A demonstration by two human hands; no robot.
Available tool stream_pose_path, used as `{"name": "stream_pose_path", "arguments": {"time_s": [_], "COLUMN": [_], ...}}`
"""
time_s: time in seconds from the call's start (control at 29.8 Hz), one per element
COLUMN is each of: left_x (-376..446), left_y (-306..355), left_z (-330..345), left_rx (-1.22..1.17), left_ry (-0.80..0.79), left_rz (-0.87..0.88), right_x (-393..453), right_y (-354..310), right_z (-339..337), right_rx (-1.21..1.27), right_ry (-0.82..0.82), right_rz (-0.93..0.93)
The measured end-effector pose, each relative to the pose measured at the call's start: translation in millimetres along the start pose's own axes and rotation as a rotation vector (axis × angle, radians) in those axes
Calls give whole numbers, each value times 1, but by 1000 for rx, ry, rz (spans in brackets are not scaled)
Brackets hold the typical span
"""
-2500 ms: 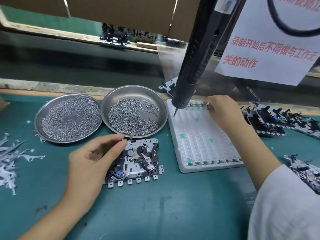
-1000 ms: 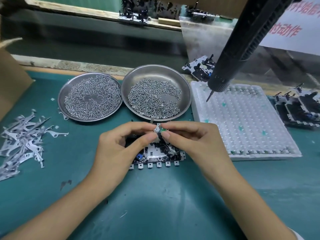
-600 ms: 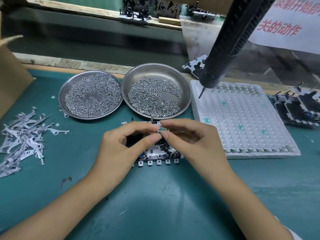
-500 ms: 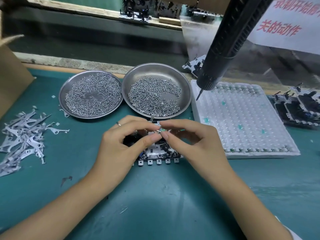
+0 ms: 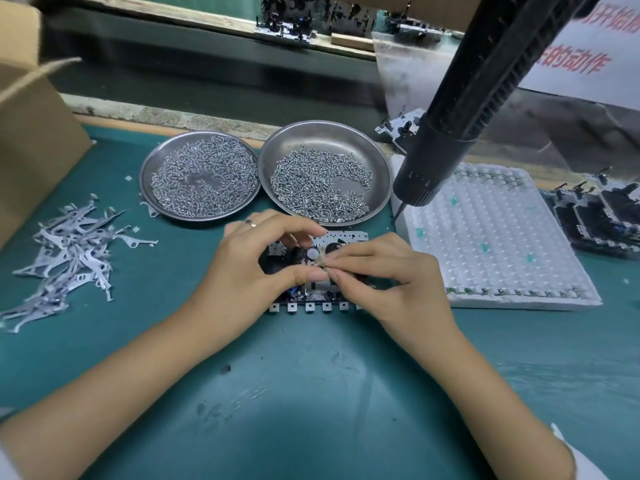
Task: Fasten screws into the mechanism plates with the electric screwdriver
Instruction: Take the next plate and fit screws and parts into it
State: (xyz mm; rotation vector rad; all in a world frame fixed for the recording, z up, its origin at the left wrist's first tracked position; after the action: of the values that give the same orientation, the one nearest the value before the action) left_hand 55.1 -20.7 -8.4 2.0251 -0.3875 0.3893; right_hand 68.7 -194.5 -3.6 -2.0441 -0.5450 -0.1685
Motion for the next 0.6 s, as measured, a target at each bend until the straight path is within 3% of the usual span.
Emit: {"name": "stream_pose_path", "arguments": {"time_s": [0.13, 0.34, 0.6], "left_x": [-8, -17, -20], "left_y": [-9, -12, 2], "left_z": [-8, -12, -10], "left_rx": [-145, -178, 40], "left_ry": [18, 141, 16], "left_rz": [-41, -106, 75], "right_x": [-4, -8, -8], "right_y": [1, 4, 3], "right_z": [4, 11, 11], "right_rx": [-182, -335, -416], "right_ry": [-12, -40, -84], "right_rz": [-174, -312, -373]}}
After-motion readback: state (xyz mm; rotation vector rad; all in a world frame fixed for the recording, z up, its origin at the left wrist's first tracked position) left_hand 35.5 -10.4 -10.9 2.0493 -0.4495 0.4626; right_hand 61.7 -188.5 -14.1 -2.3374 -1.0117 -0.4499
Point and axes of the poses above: each hand's wrist, its own x-axis towards the middle knuckle, its own z-axis out of the palm, y = z × x, the point moved 2 cm from there along x, towards the middle knuckle, and after that the axes turned 6 degrees about z, right-handed, at the moved point
